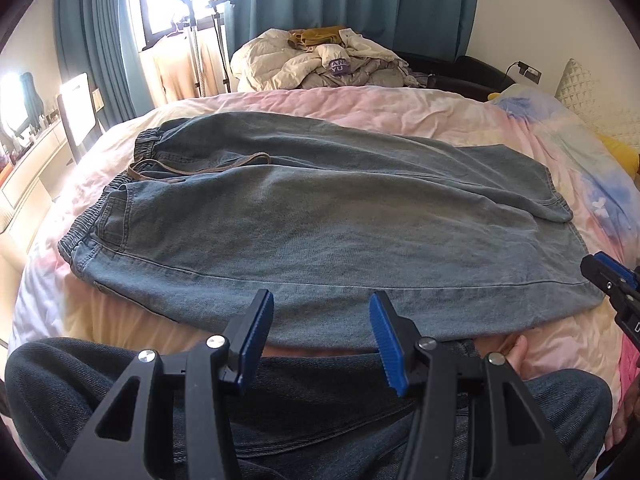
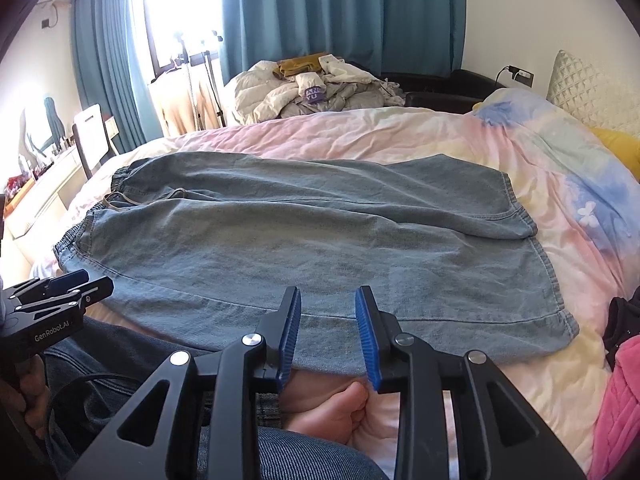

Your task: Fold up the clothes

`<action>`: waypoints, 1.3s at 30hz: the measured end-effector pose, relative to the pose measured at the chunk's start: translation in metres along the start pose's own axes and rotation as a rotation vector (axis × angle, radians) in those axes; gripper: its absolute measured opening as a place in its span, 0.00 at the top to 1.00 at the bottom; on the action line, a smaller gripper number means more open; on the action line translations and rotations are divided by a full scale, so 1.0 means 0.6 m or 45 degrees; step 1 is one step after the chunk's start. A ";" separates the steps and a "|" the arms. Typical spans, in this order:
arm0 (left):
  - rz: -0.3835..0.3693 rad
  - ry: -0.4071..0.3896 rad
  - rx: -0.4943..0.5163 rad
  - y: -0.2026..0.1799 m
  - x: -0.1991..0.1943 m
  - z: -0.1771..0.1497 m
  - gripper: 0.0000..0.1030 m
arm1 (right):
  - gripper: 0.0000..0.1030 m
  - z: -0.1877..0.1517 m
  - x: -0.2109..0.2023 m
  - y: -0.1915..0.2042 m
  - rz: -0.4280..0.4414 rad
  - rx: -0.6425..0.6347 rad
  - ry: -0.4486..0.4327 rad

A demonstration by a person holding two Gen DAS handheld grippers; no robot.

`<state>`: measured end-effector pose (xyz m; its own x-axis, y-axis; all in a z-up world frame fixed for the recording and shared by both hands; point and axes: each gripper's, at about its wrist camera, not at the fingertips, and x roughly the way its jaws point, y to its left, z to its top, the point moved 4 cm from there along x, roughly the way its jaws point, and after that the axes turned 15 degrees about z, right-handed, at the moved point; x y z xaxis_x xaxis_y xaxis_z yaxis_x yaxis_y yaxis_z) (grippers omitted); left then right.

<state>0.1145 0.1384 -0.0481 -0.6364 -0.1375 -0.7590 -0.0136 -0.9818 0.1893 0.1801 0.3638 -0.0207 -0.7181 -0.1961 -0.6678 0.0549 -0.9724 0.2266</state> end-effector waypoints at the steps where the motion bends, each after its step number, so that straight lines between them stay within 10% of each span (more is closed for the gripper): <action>1: 0.001 0.001 -0.001 -0.001 0.001 -0.001 0.50 | 0.72 0.000 0.000 -0.001 0.001 -0.001 -0.001; 14: -0.010 0.059 -0.080 0.039 0.028 0.004 0.50 | 0.71 0.001 -0.010 -0.023 0.034 0.043 -0.023; 39: -0.085 0.441 -0.850 0.467 0.200 0.030 0.50 | 0.70 -0.035 -0.040 -0.316 -0.087 0.701 -0.101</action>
<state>0.0203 -0.1512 -0.0747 -0.3706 0.0000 -0.9288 0.4969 -0.8449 -0.1982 0.2016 0.5504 -0.0622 -0.7584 -0.1045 -0.6434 -0.3487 -0.7689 0.5359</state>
